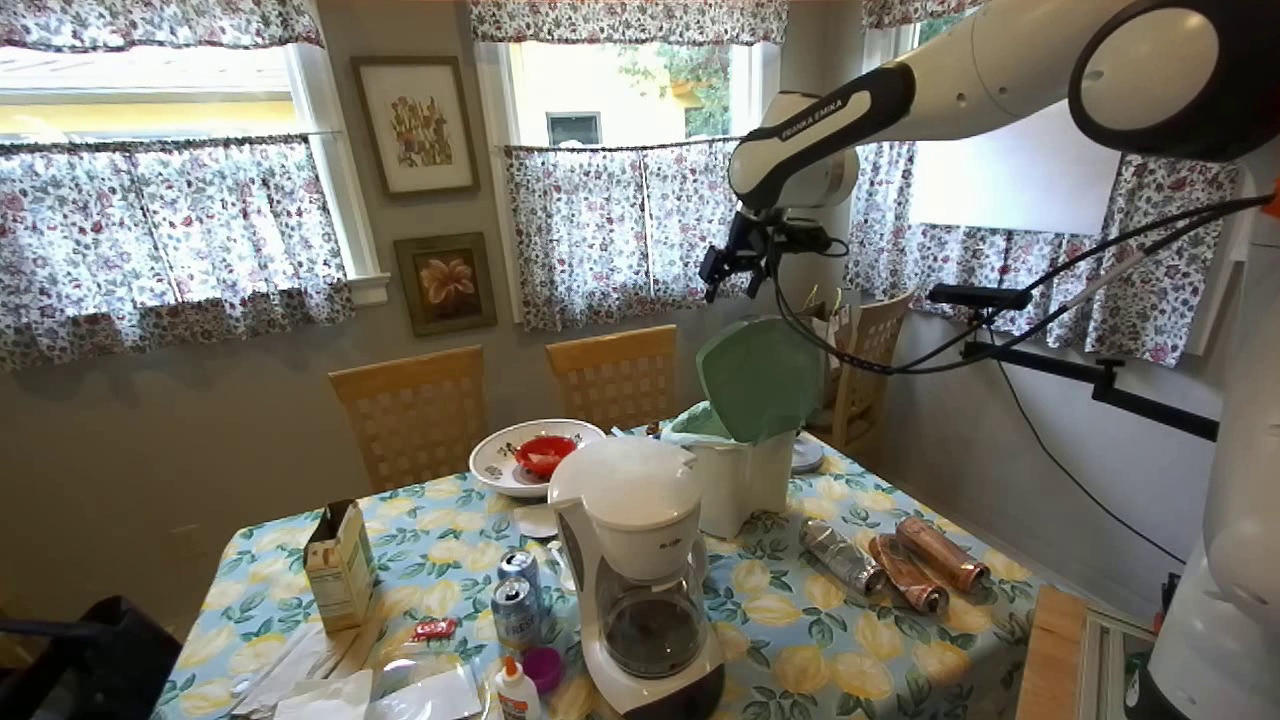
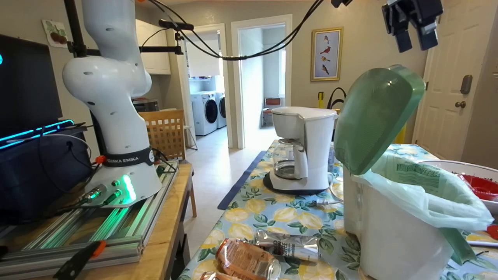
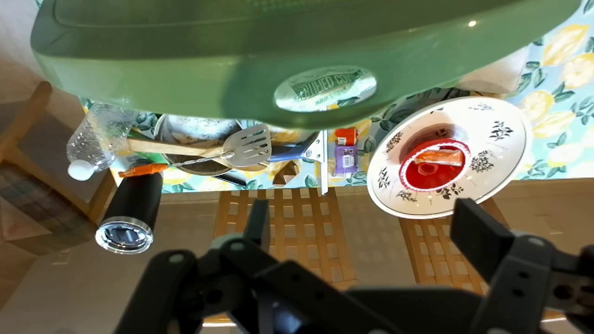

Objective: Put one silver can in the bin then close the bin.

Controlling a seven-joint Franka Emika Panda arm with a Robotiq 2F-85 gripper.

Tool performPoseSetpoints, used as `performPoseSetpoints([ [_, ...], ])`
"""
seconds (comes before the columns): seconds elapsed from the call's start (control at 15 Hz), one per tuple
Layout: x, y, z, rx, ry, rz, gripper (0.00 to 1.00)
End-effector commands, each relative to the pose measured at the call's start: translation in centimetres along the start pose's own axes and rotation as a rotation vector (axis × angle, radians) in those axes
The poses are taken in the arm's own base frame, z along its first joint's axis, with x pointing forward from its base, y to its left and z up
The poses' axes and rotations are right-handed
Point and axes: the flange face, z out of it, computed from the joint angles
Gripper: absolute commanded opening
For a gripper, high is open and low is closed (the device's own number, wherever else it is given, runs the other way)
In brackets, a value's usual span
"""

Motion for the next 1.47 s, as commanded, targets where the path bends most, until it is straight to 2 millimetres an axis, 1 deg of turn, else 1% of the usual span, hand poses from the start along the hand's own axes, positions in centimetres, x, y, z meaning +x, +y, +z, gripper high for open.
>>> performPoseSetpoints([
  [0.0,-0.9,-0.9,-2.3,0.018,-0.018,0.031,1.0],
  [0.4,-4.0,-2.0,-5.3,0.014,-0.085,0.045,1.0],
  [0.67,-6.8,-2.3,-6.6,0.021,-0.145,0.049,1.0],
  [0.87,-8.5,-1.6,-6.0,0.01,-0.195,0.048,1.0],
  [1.0,-9.3,-0.7,-5.1,-0.009,-0.2,0.048,1.0],
  [1.2,-10.1,0.4,-3.0,-0.024,-0.224,0.053,1.0],
  [1.27,-10.4,0.7,-2.5,-0.02,-0.223,0.048,0.93],
  [1.33,-10.5,0.9,-2.0,-0.029,-0.213,0.047,0.72],
  [1.4,-10.5,0.9,-1.5,-0.038,-0.186,0.036,0.69],
])
